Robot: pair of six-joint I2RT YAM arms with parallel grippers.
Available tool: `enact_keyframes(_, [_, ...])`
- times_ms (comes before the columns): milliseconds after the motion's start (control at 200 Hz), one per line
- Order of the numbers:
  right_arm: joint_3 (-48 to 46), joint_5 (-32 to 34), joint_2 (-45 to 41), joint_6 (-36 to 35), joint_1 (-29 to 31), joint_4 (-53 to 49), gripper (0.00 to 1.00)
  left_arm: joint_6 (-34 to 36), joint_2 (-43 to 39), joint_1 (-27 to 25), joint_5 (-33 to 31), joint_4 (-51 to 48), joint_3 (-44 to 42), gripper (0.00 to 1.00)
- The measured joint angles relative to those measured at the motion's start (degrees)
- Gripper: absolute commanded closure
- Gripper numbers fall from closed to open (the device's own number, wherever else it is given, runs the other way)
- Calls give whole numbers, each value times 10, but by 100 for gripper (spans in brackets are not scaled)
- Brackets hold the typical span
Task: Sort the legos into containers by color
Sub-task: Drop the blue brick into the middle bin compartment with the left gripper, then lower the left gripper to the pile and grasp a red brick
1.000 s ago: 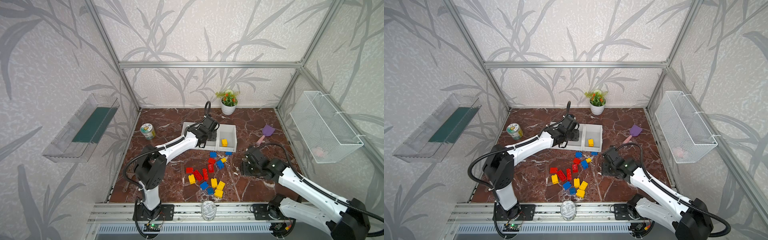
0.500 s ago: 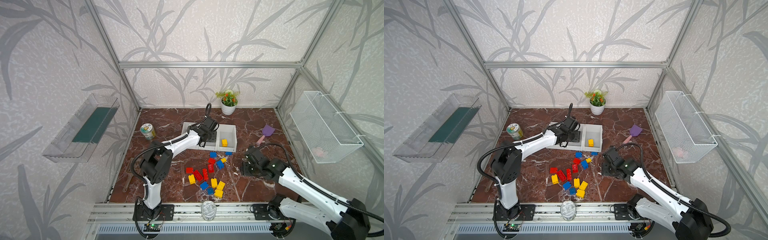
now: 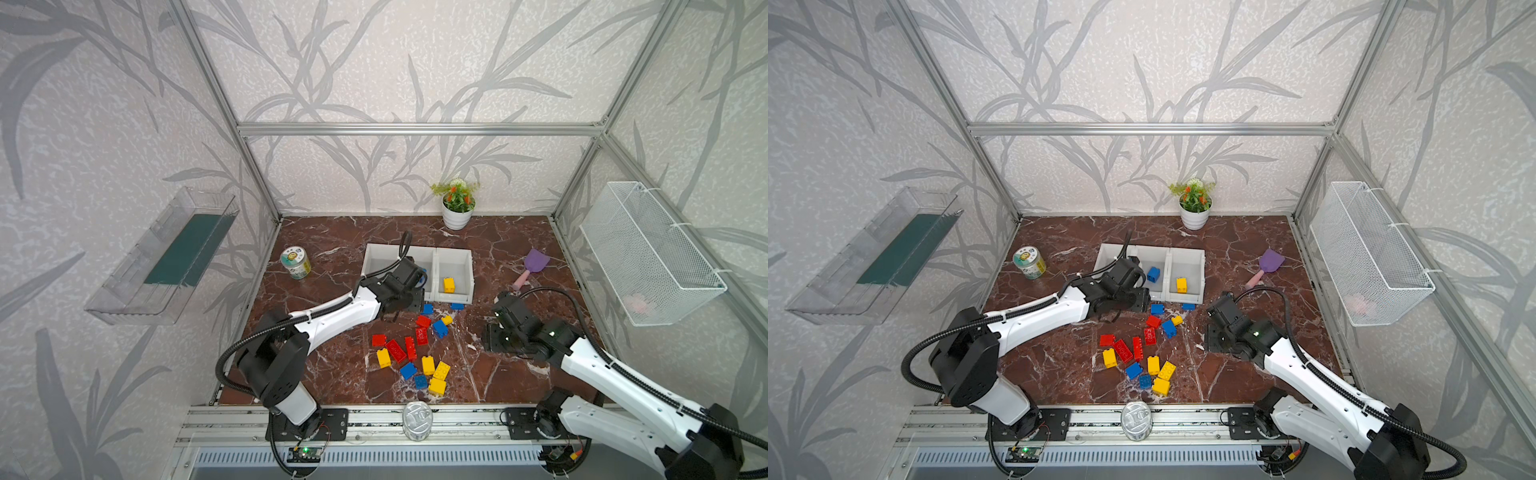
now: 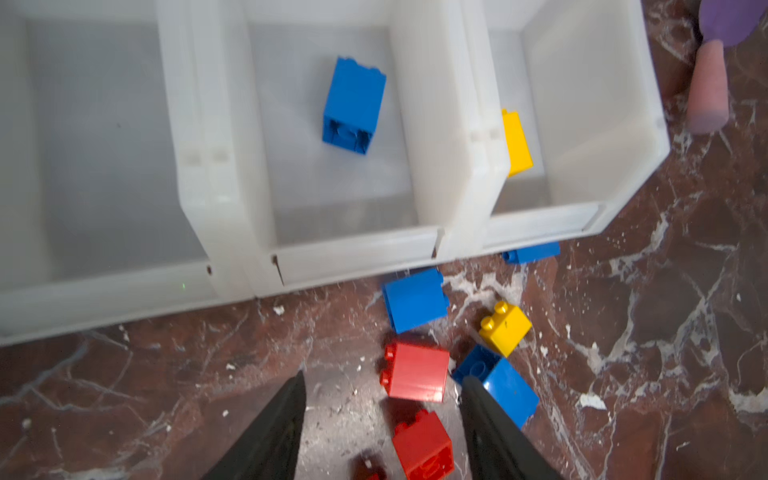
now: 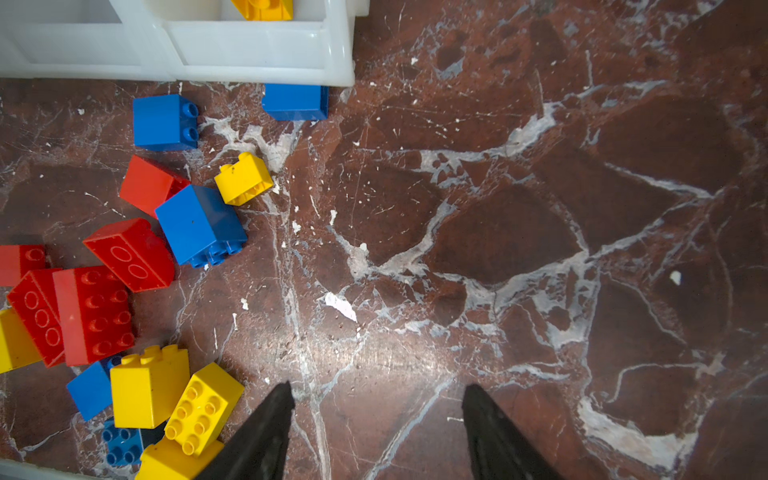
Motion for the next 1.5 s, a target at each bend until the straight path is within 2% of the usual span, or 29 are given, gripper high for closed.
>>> enact_keyframes(290, [-2, 0, 0, 0, 0, 2, 34, -67, -5, -70, 16, 5, -78, 37])
enact_keyframes(585, [-14, -1, 0, 0, 0, 7, 34, -83, 36, -87, 17, 12, -53, 38])
enact_keyframes(780, [-26, -1, -17, 1, 0, 9, 34, -82, 65, -88, 14, 13, -37, 46])
enact_keyframes(1020, [-36, -1, -25, 6, 0, 11, 34, -80, 93, -93, 12, 12, -23, 50])
enact_keyframes(1350, [-37, -1, -25, 12, 0, 14, 34, -70, 110, -96, -2, 12, -10, 70])
enact_keyframes(1500, [-42, 0, -32, 13, 0, 14, 34, -66, 110, -96, -7, 11, -10, 71])
